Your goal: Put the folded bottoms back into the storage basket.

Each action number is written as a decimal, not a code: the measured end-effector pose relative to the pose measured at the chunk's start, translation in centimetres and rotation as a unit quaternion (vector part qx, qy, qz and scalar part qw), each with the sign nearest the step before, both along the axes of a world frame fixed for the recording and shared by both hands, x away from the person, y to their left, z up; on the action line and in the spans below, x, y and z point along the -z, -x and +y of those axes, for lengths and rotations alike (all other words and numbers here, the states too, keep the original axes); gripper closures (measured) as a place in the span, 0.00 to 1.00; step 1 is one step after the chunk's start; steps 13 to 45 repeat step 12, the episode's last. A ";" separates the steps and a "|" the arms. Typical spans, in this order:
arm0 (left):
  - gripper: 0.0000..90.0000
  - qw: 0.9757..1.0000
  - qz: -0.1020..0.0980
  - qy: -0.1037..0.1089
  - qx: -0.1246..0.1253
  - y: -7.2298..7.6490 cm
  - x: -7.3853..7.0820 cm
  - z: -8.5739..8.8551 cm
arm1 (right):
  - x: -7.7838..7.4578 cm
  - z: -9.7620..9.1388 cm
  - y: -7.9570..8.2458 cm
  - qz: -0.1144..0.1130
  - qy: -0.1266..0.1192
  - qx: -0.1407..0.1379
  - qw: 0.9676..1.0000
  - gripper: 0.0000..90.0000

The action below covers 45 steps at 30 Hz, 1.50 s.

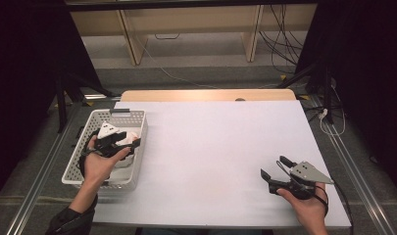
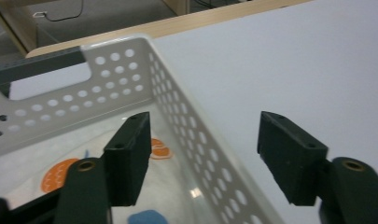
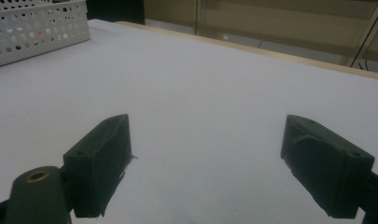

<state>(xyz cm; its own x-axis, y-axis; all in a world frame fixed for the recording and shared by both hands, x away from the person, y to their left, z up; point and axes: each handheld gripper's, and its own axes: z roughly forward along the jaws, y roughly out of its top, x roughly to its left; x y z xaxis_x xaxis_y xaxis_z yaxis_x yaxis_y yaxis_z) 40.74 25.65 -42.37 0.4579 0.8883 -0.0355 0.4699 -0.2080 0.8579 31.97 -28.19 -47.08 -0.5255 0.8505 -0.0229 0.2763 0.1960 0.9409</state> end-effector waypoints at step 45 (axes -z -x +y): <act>0.17 0.993 -0.046 0.007 0.105 3.8 -0.7 -5.0 | -0.1 -0.2 0.1 0.000 0.001 -0.001 1.000 0.19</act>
